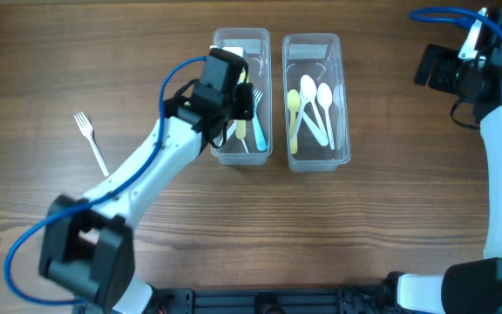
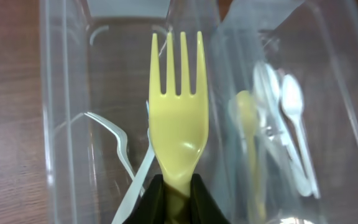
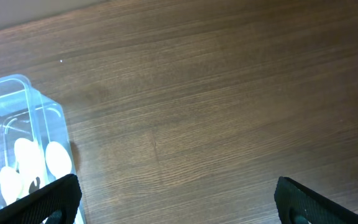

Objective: Pack container
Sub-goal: 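Carry the yellow fork into the left container and release it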

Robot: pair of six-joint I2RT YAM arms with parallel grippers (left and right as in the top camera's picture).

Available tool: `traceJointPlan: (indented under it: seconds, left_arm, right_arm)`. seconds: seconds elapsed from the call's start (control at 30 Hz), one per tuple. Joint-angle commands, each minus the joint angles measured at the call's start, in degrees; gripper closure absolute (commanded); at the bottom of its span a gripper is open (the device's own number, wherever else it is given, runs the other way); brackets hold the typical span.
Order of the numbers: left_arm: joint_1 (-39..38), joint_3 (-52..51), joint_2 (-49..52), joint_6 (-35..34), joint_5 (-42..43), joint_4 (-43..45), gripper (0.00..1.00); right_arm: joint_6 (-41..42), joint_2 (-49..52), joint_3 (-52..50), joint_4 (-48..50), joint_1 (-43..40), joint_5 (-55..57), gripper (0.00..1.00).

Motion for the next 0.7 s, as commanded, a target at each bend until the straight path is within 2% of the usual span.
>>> traceJointPlan:
  seconds: [0.0, 0.03, 0.07, 0.13, 0.3, 0.53, 0.67]
  left_arm:
    - [0.1, 0.6, 2.5, -0.9, -0.8, 0.5, 0.79]
    - [0.2, 0.6, 2.7, -0.9, -1.2, 0.5, 0.72]
    - [0.2, 0.6, 2.7, -0.9, -1.9, 0.5, 0.60]
    - [0.2, 0.6, 2.6, -0.2, -2.8, 0.7, 0.53]
    - [0.9, 1.6, 1.4, -0.2, -3.0, 0.0, 0.53]
    - [6.4, 4.3, -6.4, -0.7, -11.0, -11.0, 0.53]
    - [12.6, 4.3, -10.9, -4.9, -17.4, -19.5, 0.51]
  right_arm:
    - [-0.4, 0.3, 0.2, 0.0, -0.1, 0.8, 0.00]
    - [-0.4, 0.3, 0.2, 0.0, -0.1, 0.8, 0.01]
    - [-0.4, 0.3, 0.2, 0.0, -0.1, 0.8, 0.00]
    - [-0.4, 0.3, 0.2, 0.0, -0.1, 0.8, 0.00]
    - [-0.4, 0.3, 0.2, 0.0, -0.1, 0.8, 0.00]
    - [-0.4, 0.3, 0.2, 0.0, -0.1, 0.8, 0.00]
    - [-0.4, 0.3, 0.2, 0.0, -0.1, 0.8, 0.00]
